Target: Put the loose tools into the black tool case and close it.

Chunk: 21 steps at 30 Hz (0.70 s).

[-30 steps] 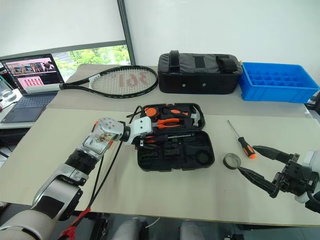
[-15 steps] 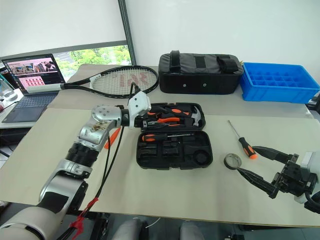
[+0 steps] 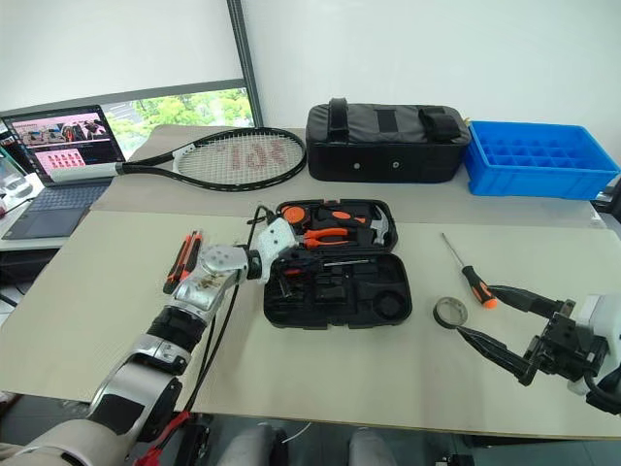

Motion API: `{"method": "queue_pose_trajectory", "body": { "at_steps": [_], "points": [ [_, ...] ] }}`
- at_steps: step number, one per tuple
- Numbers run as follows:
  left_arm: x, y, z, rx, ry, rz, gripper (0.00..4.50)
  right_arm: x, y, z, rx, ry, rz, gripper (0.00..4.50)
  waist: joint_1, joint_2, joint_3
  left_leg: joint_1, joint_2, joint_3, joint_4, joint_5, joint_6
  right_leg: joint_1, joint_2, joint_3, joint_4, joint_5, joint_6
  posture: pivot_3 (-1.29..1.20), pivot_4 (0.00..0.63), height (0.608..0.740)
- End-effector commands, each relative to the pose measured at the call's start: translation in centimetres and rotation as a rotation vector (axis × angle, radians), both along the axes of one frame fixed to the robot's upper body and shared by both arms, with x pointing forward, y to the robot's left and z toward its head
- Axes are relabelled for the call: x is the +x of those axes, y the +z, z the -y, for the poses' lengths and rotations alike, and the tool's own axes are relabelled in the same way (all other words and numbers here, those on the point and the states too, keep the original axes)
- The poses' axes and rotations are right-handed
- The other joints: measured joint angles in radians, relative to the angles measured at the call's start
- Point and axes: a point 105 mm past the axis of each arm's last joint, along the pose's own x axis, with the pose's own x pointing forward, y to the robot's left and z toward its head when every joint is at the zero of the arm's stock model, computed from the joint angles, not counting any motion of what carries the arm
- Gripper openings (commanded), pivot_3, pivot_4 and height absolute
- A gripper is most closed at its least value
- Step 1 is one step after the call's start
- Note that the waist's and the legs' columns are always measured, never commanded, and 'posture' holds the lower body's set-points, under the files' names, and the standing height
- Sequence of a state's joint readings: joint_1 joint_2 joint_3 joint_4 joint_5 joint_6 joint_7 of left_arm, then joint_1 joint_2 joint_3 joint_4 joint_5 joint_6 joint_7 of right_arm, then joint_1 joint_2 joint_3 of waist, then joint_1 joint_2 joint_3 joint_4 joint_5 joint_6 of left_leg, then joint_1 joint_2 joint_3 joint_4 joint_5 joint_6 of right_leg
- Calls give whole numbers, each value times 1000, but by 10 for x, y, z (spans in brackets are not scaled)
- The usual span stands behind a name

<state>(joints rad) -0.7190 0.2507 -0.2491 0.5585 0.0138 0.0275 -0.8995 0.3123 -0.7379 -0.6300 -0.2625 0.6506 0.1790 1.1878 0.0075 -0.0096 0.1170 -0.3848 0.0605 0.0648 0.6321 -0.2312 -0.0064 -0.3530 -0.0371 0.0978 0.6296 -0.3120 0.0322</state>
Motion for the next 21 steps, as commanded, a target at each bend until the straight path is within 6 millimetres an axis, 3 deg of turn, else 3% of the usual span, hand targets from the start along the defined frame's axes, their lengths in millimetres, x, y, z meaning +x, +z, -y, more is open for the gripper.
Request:
{"method": "queue_pose_trajectory", "body": {
  "at_steps": [1,7,21],
  "points": [
    [-5,-19,5,119,-46,17,41,1,9,-2,-13,6,44,4500,1,0,0,0,0,0,0,0,0,0,0,0,0,0,0,0,150,708],
    [-11,-46,0,299,-114,56,41,1,12,-4,-19,4,50,4500,4,1,-3,1,-1,-1,0,0,0,2,0,0,0,0,0,0,150,708],
    [-13,-69,0,383,-116,62,41,3,10,3,-24,-2,54,4500,5,0,-15,2,-1,-2,2,0,0,4,0,0,1,0,1,0,150,708]
  ]
}}
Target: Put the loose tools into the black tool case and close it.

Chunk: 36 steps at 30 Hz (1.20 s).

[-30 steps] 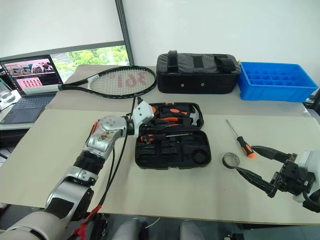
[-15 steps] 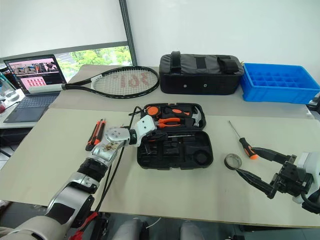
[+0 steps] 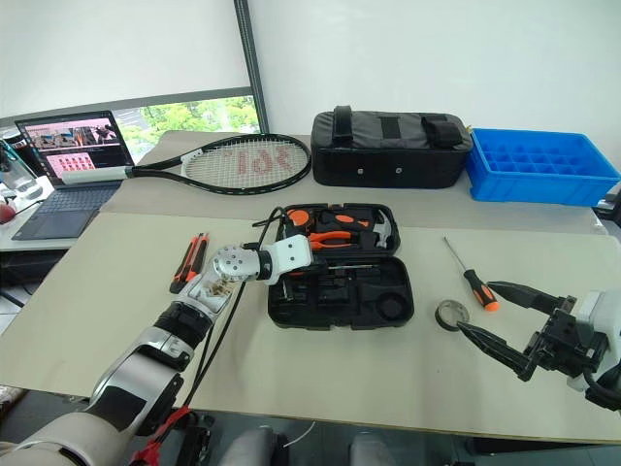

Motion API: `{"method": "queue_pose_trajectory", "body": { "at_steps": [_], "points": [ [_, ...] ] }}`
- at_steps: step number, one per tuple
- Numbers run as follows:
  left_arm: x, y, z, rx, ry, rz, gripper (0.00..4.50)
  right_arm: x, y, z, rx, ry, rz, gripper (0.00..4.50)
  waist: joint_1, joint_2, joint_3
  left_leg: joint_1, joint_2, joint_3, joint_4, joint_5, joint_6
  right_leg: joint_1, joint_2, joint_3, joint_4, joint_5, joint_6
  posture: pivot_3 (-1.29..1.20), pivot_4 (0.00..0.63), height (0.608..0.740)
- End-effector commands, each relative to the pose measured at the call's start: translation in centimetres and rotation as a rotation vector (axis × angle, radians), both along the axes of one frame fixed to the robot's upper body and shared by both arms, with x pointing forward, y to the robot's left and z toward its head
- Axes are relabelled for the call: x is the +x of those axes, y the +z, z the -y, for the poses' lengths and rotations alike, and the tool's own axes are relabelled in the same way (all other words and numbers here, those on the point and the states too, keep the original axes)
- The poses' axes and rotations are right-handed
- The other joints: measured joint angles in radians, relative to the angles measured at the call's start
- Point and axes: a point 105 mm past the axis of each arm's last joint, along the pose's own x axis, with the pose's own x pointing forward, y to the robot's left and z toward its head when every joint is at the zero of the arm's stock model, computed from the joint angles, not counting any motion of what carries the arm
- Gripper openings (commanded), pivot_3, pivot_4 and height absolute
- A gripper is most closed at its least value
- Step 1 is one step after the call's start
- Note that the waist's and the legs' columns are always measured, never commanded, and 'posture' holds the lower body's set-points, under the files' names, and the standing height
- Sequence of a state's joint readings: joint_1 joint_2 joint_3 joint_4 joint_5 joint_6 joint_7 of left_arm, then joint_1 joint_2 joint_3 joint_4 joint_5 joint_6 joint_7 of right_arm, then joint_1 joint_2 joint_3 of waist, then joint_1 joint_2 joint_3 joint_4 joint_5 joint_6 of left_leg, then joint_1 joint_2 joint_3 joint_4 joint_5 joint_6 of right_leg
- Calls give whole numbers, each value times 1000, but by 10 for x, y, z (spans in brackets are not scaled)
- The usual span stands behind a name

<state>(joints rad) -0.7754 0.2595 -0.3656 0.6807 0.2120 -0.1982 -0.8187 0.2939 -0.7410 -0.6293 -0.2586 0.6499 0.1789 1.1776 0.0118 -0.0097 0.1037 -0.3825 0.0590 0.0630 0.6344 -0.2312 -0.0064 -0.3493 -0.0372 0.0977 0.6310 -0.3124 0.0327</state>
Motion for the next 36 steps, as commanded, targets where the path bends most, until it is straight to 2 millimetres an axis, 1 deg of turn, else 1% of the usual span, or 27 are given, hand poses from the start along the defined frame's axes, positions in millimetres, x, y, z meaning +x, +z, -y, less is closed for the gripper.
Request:
{"method": "queue_pose_trajectory", "body": {
  "at_steps": [1,5,8,10,13,17,18,20,23,24,25,26,28,30,32,33,34,36],
  "points": [
    [-16,-57,-11,163,1,-139,41,-1,7,3,-24,3,37,4500,1,0,-3,0,0,0,0,0,0,0,0,0,0,0,0,0,150,708],
    [-17,-59,-10,156,5,-141,41,1,5,5,-28,1,35,4500,0,0,-5,0,0,0,1,0,0,1,0,0,0,0,0,0,150,708],
    [-12,-49,-7,92,34,-128,41,3,4,6,-30,-2,33,4500,1,1,-6,1,-1,-1,1,0,0,2,0,0,0,-1,2,0,150,708],
    [-4,-31,-5,-28,86,-122,41,8,3,7,-35,-21,31,4500,0,1,-7,1,-1,-1,1,0,0,2,-1,0,0,-1,3,0,150,708],
    [1,3,-2,-238,116,-122,41,19,1,14,-63,-90,49,4500,-1,1,-6,-1,-1,-1,3,0,0,0,-1,0,1,-1,3,0,150,708],
    [-3,66,-6,-534,79,-125,41,37,-9,31,-122,-200,1,4500,-3,2,-4,-6,-1,-1,3,0,1,-5,-1,0,1,0,1,0,150,708],
    [-5,82,-11,-592,68,-127,41,44,-11,36,-130,-233,-24,4500,-4,2,-3,-6,-1,-1,2,0,1,-6,-1,0,1,0,1,0,150,708],
    [-14,105,-22,-655,32,-134,41,56,-15,42,-160,-272,-55,4500,-9,3,-2,-7,-1,-1,2,0,1,-6,0,0,1,0,1,0,150,708],
    [-28,124,-41,-685,8,-152,41,76,-17,52,-176,-340,-76,4500,-17,4,-2,-5,-1,-1,-1,1,1,-5,0,1,0,0,1,0,150,708],
    [-36,130,-50,-682,-6,-170,41,84,-20,55,-201,-368,-105,4500,-22,5,-2,-5,-1,-1,-1,1,1,-5,0,1,0,0,1,0,150,708],
    [-45,135,-58,-672,-25,-187,533,91,-24,58,-210,-390,-143,4500,-27,6,-1,-5,-1,-2,-2,1,0,-5,0,1,0,0,1,0,150,708],
    [-55,139,-66,-657,-42,-208,682,99,-28,61,-218,-421,-176,4500,-30,6,-1,-4,-1,-2,-2,1,0,-5,0,1,0,0,1,0,150,708],
    [-71,143,-75,-636,-62,-254,1465,108,-32,65,-219,-455,-223,4500,-34,6,1,-3,0,-1,-2,2,-1,-5,0,2,0,0,1,0,150,708],
    [-90,143,-91,-574,-67,-295,2139,116,-37,70,-242,-484,-272,4500,-31,6,3,-3,0,-2,-2,3,-3,-5,0,1,0,0,1,0,150,708],
    [-102,144,-107,-521,-51,-317,2931,119,-43,69,-231,-479,-339,4500,-29,5,5,-3,0,-2,-2,3,-3,-5,0,1,0,0,1,0,150,708],
    [-106,144,-112,-493,-40,-325,3233,120,-45,68,-223,-475,-364,4500,-26,6,5,-3,0,-2,-2,3,-3,-5,-1,1,0,0,1,0,150,708],
    [-113,141,-119,-453,-37,-349,3686,122,-47,66,-224,-466,-387,4500,-22,5,6,-3,0,-2,-2,3,-3,-5,-1,1,-1,0,1,0,150,708],
    [-127,135,-126,-382,-51,-408,4355,125,-51,63,-228,-450,-423,4500,-26,6,8,-3,0,-2,-2,3,-3,-5,-1,1,-1,0,1,0,150,708]
  ]
}}
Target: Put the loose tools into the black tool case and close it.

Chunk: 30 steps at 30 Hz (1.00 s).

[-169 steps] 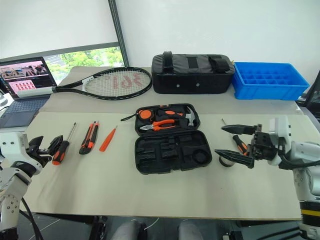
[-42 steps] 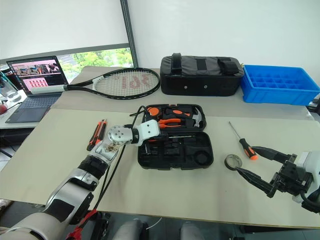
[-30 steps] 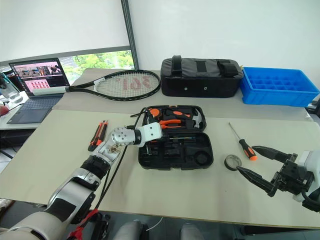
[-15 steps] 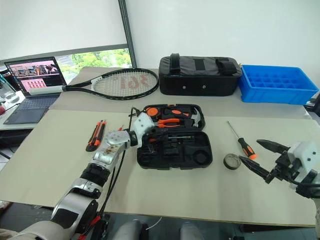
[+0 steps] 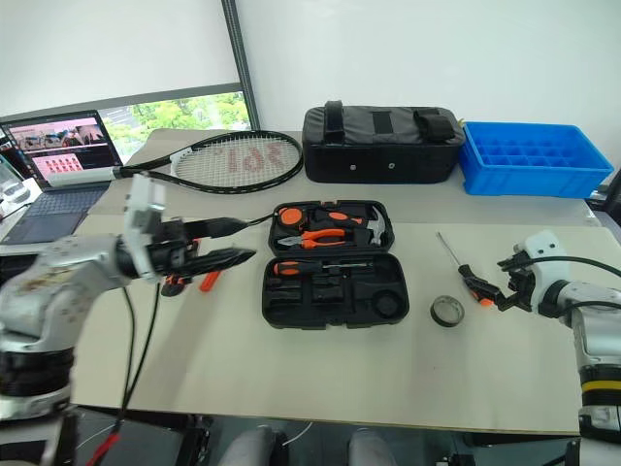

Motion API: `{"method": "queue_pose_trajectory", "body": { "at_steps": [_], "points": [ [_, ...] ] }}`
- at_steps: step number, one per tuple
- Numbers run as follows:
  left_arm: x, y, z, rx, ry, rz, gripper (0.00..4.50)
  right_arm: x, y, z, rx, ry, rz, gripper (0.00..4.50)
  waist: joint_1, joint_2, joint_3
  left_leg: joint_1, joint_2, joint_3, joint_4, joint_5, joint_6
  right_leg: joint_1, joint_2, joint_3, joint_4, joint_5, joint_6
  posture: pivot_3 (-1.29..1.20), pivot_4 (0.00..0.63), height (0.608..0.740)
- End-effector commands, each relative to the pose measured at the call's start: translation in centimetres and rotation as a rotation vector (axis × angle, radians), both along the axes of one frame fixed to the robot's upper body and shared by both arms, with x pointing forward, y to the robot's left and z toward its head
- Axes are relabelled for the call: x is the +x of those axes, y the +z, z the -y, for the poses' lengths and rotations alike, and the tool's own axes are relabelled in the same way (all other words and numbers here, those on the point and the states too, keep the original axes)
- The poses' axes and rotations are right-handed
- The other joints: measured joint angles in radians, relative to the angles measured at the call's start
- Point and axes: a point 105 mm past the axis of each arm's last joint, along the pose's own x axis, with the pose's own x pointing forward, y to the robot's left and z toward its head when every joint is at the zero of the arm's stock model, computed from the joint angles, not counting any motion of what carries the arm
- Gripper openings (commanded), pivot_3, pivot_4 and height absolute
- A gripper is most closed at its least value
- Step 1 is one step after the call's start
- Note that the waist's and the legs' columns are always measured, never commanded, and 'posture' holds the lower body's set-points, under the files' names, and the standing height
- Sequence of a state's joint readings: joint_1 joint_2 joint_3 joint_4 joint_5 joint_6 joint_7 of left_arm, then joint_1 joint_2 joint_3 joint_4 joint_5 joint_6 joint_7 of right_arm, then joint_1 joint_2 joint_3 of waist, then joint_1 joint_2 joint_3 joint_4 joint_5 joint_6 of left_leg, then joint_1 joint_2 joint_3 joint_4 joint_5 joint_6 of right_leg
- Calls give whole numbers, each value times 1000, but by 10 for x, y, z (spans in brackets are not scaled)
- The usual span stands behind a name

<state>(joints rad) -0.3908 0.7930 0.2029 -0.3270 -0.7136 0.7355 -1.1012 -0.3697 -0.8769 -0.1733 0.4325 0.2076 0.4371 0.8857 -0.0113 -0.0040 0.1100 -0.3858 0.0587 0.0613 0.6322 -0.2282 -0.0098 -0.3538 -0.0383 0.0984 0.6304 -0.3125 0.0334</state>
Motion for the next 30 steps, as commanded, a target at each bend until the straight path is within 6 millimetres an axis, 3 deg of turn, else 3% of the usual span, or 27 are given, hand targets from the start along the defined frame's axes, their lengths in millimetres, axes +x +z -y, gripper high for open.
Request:
{"method": "queue_pose_trajectory", "body": {
  "at_steps": [1,5,11,13,16,19,23,27,30],
  "points": [
    [-26,2,-5,82,-96,-37,4485,4,4,1,-9,6,-41,4500,-3,0,3,0,0,0,-1,0,0,0,0,1,-1,0,0,0,150,708],
    [-40,-2,-7,139,-170,-77,4500,11,3,2,-34,-6,-55,3442,-3,1,7,1,0,0,-1,0,0,0,0,0,0,0,-1,0,150,708],
    [-37,-4,-10,180,-172,-62,4500,16,9,3,-54,1,-28,1351,-4,1,8,2,0,0,-3,0,0,0,0,0,0,-1,-2,0,150,708],
    [-36,-3,-10,178,-169,-55,4500,19,15,2,-59,6,9,937,-4,2,8,2,0,1,-3,0,0,0,0,0,0,-1,-2,0,150,708],
    [-34,-2,-13,177,-159,-45,4500,27,33,-10,-48,69,118,937,-7,2,9,2,0,1,-4,0,0,-1,0,0,0,-1,-2,0,150,708],
    [-32,1,-19,182,-130,-39,4500,24,47,-44,-61,268,178,937,-11,4,10,2,0,1,-4,0,0,-1,1,0,0,-1,-2,0,150,708],
    [-34,2,-34,201,-65,-49,4500,14,62,-115,-71,633,281,937,-25,4,10,2,3,0,-5,0,0,-2,3,1,0,-1,-2,0,150,708],
    [-41,1,-42,219,-25,-55,4500,4,58,-156,-93,884,281,937,-28,3,11,2,7,0,-5,0,0,-2,7,0,1,0,-2,0,150,708],
    [-44,2,-44,227,-10,-53,4500,7,51,-166,-150,979,273,937,-23,2,12,3,8,0,-4,0,0,-2,8,0,1,0,-5,0,150,708]
  ]
}}
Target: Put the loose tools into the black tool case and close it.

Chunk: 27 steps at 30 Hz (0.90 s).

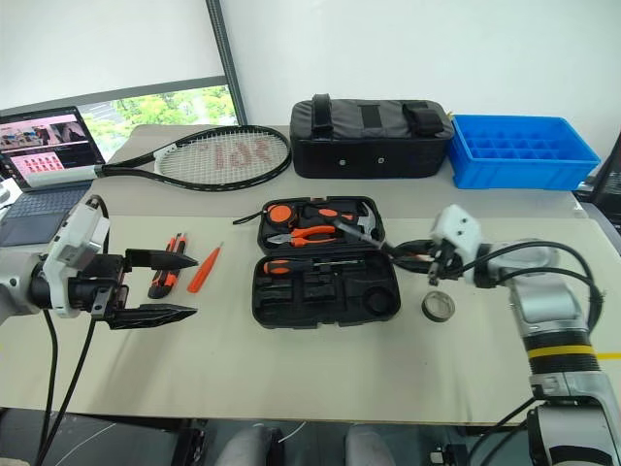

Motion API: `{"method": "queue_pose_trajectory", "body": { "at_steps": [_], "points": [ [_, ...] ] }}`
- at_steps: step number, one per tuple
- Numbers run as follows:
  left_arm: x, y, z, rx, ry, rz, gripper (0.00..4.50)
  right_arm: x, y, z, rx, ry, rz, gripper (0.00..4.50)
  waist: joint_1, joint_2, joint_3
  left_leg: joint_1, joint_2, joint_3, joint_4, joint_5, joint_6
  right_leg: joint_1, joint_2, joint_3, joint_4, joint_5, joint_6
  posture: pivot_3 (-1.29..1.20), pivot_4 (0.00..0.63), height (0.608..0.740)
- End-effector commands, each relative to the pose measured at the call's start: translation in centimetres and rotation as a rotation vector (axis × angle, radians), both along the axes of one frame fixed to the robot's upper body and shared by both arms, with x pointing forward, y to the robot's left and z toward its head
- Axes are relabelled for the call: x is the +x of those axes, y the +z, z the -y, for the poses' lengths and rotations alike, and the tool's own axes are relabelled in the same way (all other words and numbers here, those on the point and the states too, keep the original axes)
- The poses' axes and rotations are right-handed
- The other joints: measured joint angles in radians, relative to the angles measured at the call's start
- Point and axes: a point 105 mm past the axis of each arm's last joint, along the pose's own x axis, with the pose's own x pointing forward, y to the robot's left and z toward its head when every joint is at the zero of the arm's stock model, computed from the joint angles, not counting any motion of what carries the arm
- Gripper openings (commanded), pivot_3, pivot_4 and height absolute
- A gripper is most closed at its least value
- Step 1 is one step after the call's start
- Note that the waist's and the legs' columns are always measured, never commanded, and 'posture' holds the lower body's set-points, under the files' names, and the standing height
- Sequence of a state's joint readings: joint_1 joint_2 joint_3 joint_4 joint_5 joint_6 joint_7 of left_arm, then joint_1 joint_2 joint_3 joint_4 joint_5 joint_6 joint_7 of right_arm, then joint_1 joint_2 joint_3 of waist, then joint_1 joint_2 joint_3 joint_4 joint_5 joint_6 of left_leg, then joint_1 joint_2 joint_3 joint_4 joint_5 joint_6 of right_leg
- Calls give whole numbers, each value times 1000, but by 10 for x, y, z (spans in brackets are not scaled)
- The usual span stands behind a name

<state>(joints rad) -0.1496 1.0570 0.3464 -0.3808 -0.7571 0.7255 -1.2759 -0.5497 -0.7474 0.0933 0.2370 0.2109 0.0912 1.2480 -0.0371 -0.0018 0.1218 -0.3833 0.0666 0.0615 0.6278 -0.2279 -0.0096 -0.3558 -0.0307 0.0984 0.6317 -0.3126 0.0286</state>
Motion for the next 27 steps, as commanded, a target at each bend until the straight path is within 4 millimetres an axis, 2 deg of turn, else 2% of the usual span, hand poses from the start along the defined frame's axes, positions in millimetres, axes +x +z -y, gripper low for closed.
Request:
{"method": "queue_pose_trajectory", "body": {
  "at_steps": [1,7,15,16,17,23,24,27],
  "points": [
    [-7,12,-1,20,6,57,4500,8,5,-10,-105,122,94,937,4,0,0,0,0,0,0,0,0,0,0,0,0,0,0,0,150,708],
    [-14,12,3,17,29,69,4500,27,-6,-20,-203,199,106,937,3,-2,1,2,1,1,0,0,0,0,0,0,1,0,-3,0,150,708],
    [-16,9,5,18,52,73,4500,31,-13,-25,-243,265,135,937,-2,-2,1,3,2,0,-1,0,0,0,1,0,3,-1,-6,0,150,708],
    [-16,8,5,18,54,71,4500,31,-12,-25,-246,267,142,1939,-2,-2,1,3,2,0,-1,0,0,0,1,0,3,-1,-6,0,150,708],
    [-16,8,5,18,54,69,4500,32,-11,-26,-244,269,155,2152,-2,-2,1,4,2,0,-1,0,0,0,1,0,4,-1,-6,0,150,708],
    [-14,7,6,14,51,65,4500,35,14,-31,-116,253,213,4266,-5,-3,2,8,2,1,-1,0,0,0,1,0,10,-2,-8,0,150,708],
    [-14,8,5,14,50,66,4500,35,18,-30,-98,243,220,4462,-6,-3,2,8,2,1,-1,0,0,1,2,0,11,-2,-9,0,150,708],
    [-14,8,5,14,50,67,4500,37,26,-25,-43,197,202,4462,-8,-3,2,9,2,1,-1,0,-1,1,2,0,12,-2,-9,0,150,708]
  ]
}}
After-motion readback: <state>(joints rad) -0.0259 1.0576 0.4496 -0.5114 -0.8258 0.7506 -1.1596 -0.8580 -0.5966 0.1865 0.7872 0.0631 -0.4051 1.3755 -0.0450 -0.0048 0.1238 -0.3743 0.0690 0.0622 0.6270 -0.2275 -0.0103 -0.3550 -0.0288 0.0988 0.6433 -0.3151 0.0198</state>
